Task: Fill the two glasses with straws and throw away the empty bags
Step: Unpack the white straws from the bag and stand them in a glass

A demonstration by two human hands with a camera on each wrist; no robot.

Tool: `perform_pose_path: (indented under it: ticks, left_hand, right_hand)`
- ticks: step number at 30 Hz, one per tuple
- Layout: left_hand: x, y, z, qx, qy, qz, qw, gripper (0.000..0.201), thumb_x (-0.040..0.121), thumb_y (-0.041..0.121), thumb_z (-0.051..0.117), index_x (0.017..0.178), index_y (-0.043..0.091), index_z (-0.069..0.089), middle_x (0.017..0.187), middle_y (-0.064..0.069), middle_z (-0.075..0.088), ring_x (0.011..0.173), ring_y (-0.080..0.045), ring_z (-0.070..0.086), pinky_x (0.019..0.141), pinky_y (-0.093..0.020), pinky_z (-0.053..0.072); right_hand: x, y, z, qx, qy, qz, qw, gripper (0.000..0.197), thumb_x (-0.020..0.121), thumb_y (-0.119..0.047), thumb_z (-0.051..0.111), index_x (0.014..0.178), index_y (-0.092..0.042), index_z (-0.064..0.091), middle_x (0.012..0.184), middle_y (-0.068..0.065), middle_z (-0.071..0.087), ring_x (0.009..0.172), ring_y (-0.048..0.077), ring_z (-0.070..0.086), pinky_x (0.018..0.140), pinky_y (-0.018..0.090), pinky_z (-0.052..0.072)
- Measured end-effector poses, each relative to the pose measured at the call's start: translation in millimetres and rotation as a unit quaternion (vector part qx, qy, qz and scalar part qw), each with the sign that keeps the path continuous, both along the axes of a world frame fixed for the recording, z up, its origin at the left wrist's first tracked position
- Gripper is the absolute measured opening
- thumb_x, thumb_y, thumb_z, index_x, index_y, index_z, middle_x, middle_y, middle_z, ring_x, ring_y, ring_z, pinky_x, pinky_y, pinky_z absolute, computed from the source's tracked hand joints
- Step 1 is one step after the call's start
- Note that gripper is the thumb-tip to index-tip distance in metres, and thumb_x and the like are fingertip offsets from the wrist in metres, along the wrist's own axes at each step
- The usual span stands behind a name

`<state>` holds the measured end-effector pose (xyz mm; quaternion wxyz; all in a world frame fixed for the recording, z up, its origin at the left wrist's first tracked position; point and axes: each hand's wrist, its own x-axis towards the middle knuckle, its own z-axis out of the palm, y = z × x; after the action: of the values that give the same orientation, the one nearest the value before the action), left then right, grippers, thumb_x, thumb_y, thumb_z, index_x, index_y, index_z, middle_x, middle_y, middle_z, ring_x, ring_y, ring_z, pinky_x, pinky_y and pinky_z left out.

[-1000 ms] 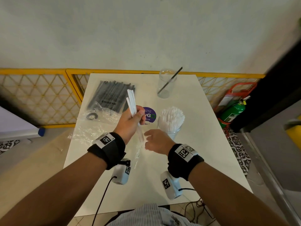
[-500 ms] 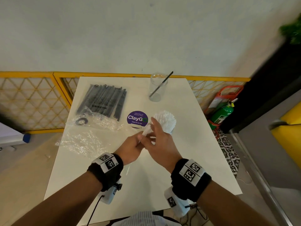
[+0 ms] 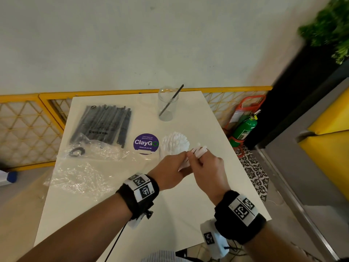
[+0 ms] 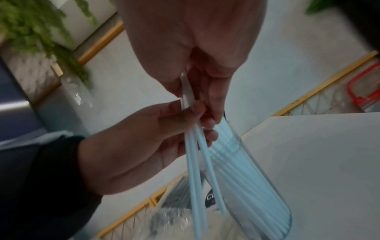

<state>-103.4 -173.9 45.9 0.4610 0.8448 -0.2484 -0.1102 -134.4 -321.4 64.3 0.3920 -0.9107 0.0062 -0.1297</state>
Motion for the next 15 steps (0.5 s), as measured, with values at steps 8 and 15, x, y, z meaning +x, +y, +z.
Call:
perform_pose_path:
  ticks: [8, 15]
  left_hand:
    - [20.2, 8.9, 22.8, 0.018, -0.215, -0.024, 0.976, 0.026, 0.085, 0.029, 0.055, 0.104, 0.022, 0.072, 0.091, 0.005, 0.074, 0.086, -0.017, 0.064, 0.079, -0.034, 0.050]
    - [60.6, 9.8, 13.1, 0.114, -0.170, 0.076, 0.976, 0.069, 0.073, 0.043, 0.056, 0.138, 0.021, 0.047, 0.147, -0.001, 0.045, 0.136, -0.027, 0.035, 0.109, -0.053, 0.036]
  right_hand:
    - [4.9, -20.8, 13.9, 0.040, -0.020, -0.009, 0.999, 0.048, 0.093, -0.051, 0.048, 0.086, -0.009, 0.068, 0.064, 0.005, 0.069, 0.062, 0.028, 0.070, 0.055, 0.045, 0.056]
    - [23.0, -49.8, 16.3, 0.075, -0.007, -0.089, 0.993, 0.052, 0.085, -0.061, 0.042, 0.086, -0.015, 0.067, 0.069, 0.000, 0.072, 0.068, 0.023, 0.071, 0.065, 0.050, 0.060]
